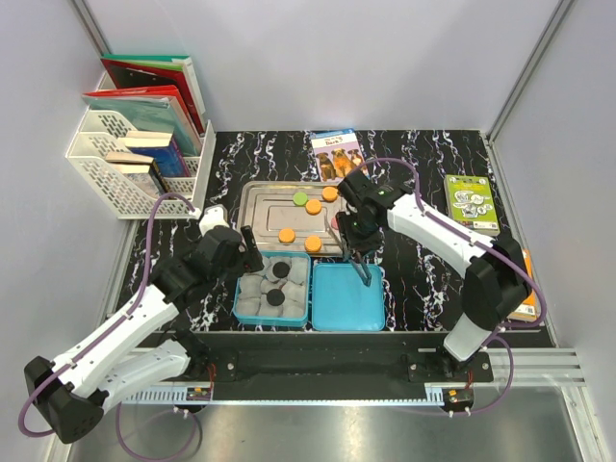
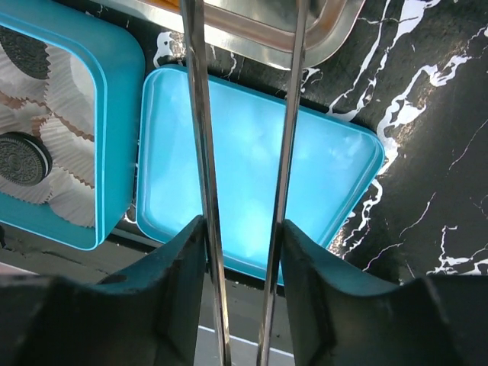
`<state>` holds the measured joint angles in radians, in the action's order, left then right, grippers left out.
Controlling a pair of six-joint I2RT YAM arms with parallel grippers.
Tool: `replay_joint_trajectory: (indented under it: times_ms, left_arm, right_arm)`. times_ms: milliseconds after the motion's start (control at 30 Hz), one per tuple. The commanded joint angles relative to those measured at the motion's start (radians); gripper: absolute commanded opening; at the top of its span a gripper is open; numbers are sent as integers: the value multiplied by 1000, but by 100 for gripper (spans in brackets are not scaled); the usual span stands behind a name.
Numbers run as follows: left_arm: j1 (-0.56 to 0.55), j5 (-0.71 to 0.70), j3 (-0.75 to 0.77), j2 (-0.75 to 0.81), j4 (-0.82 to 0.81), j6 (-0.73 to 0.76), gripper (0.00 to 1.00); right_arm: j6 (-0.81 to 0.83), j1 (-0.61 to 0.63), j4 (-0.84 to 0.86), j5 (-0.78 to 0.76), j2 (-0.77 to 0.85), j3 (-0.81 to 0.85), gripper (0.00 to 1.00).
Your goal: Pack the cookies
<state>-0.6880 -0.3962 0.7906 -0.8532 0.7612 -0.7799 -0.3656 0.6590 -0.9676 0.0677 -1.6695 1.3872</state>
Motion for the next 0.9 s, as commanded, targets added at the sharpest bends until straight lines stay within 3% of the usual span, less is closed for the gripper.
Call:
replay_joint_trajectory:
  times_ms: [0,600,867]
  left_arm:
    - [2,10,-5,2,-33,-5,99]
    - [2,0,-21,34,-30,5,99]
    - [4,3,-17,5,-33,5,99]
  right_arm:
    - [-3,7,1,-35,24,53,50]
    - [31,-42,-60,-31,-256,479,50]
    - [50,-64,-89,-28,-358,578,49]
